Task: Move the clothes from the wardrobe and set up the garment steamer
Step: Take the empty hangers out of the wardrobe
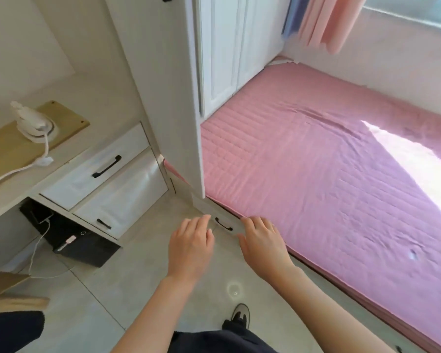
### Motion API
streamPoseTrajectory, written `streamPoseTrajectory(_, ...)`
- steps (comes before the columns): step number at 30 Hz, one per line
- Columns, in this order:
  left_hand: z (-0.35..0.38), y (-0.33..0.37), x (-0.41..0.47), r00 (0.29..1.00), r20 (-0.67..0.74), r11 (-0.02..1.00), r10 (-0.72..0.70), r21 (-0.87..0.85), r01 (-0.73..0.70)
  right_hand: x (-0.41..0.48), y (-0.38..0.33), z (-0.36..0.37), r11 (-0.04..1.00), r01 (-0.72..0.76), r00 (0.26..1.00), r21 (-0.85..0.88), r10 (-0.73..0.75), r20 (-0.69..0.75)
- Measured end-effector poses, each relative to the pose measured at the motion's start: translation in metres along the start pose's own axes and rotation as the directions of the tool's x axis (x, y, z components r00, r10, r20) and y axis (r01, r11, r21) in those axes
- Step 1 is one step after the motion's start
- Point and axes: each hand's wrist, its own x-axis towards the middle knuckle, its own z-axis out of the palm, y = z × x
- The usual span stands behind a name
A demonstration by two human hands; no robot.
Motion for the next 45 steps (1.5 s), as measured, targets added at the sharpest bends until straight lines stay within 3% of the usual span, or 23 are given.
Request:
streamPoseTrajectory(11, 0.021, 0.082, 0.052, 0.994, -0.005, 0.993, 0.114, 0.032, -0.113, 0.03, 0.095, -0.02, 0.999, 0.013, 0.997, 0.041, -0.01, -0.074)
streamPoseTrajectory(27, 0.03, 0.08, 0.226, 0.991, 0.005, 0.991, 0.131, 0.038, -0.131, 0.198, 0.131, -0.044, 0.997, 0.061, 0.989, 0.049, -0.054, -0.14)
streamPoseTrajectory(37, 0.023, 0.074, 0.326, 0.993, -0.091, 0.997, -0.074, -0.008, 0.074, 0.307, 0.128, -0.062, 0.988, 0.137, 0.98, 0.072, -0.124, -0.153)
streamPoseTrajectory(45, 0.014, 0.064, 0.399, 0.935, -0.28, 0.975, -0.218, -0.012, 0.223, 0.396, 0.127, -0.076, 0.964, 0.252, 0.96, 0.09, -0.237, -0.15)
